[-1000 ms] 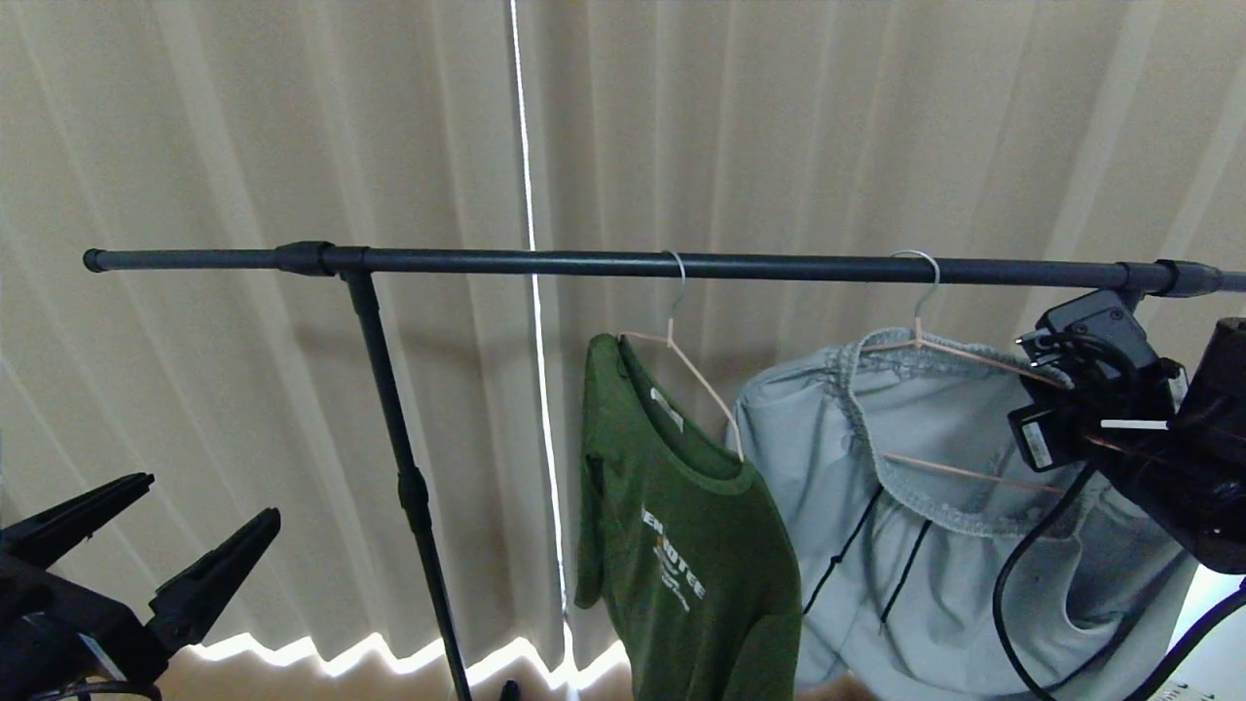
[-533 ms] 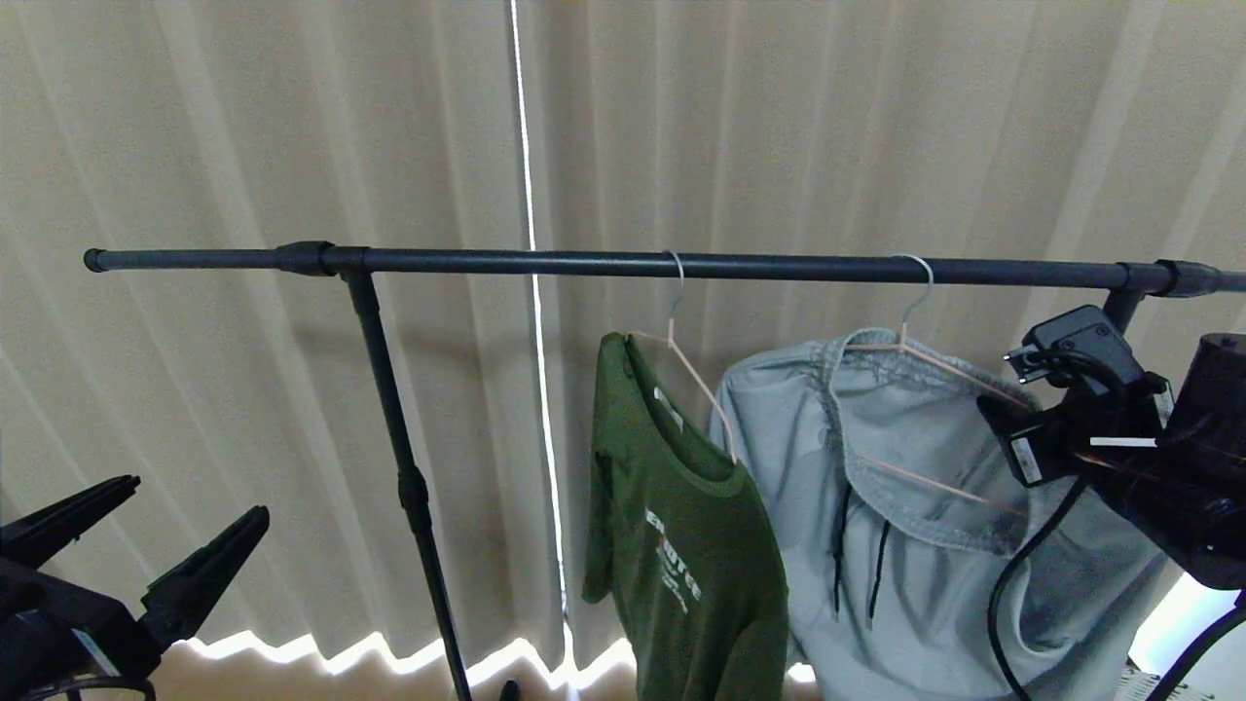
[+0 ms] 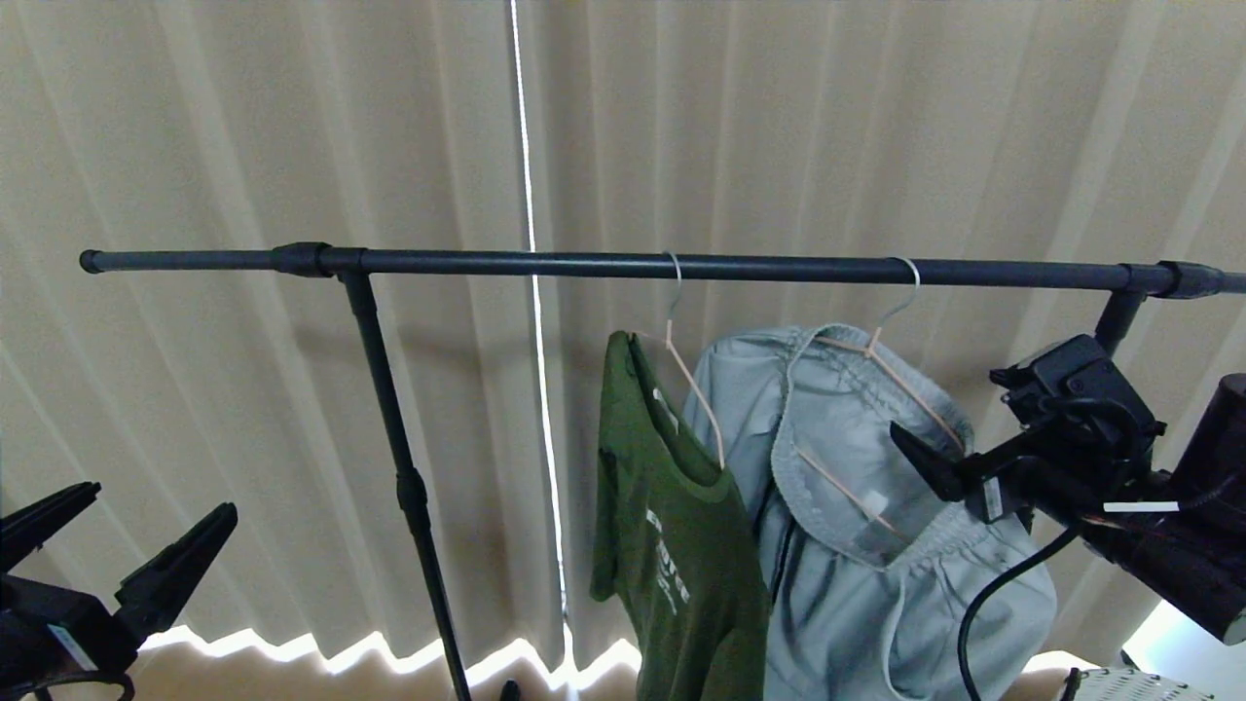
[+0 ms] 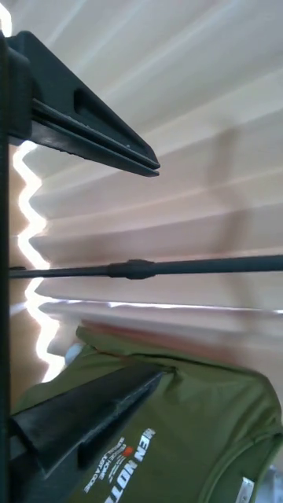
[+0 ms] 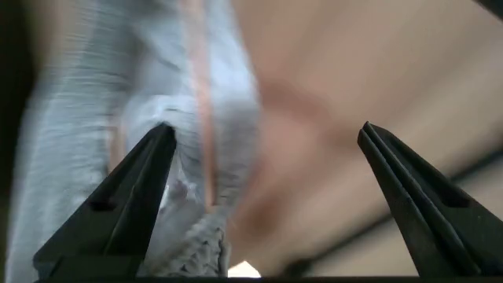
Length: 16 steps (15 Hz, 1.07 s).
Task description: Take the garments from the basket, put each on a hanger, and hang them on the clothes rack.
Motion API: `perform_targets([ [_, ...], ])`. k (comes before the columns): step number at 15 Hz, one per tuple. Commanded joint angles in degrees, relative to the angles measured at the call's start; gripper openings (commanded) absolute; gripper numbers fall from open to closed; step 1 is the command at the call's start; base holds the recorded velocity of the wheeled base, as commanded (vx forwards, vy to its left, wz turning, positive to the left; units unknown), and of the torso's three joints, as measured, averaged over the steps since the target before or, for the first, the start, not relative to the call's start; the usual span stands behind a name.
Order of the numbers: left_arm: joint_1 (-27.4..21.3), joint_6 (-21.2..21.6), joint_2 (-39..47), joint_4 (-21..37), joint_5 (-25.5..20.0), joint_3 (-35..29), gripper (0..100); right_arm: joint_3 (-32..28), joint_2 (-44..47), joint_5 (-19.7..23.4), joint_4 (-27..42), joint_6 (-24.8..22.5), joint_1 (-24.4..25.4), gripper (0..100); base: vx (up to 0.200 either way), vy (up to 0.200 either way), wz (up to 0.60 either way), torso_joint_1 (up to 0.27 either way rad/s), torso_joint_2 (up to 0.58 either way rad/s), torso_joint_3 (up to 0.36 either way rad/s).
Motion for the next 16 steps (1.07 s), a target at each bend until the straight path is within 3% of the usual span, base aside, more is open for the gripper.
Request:
perform_targets([
  [1,0.60,-0.08,-0.89,-0.03,0.01,0.66,100,0.75,-0.09,1.43,-0.13,0.36,0.51,100,0.000,0.000,0.00,0.000,0.00,0.000],
  [5,0.51,-0.16,-1.50,-0.03,-0.08,1.19,100,0.66,-0.53,10.57,-0.48,4.14,0.51,100,0.000,0.000,0.00,0.000,0.00,0.000],
  [7,0.95,-0.25,-2.47,-0.11,0.09,1.01,100,0.92,-2.73,10.92,-2.50,4.67,0.59,100,0.000,0.000,0.00,0.000,0.00,0.000],
  [9,6.92,-0.52,-7.13,0.06,0.01,1.45,100,1.19,-8.79,11.01,-3.56,4.67,0.59,100,0.000,0.000,0.00,0.000,0.00,0.000],
  [11,10.00,-3.86,-12.05,1.12,0.01,3.56,100,3.47,-15.47,11.01,-3.56,4.67,0.59,100,0.000,0.000,0.00,0.000,0.00,0.000],
  [14,10.00,-6.58,-21.89,10.78,-0.08,3.73,100,10.33,-27.07,10.75,-2.15,4.23,0.51,100,0.000,0.000,0.00,0.000,0.00,0.000],
  [15,9.74,-6.58,-25.58,14.65,-0.26,3.82,100,12.70,-30.41,10.31,-0.22,4.14,0.33,100,0.000,0.000,0.00,0.000,0.00,0.000],
  [16,9.03,-6.49,-32.09,22.12,-0.35,3.73,100,15.69,-36.65,10.04,6.03,4.14,-1.08,100,0.000,0.000,0.00,0.000,0.00,0.000],
])
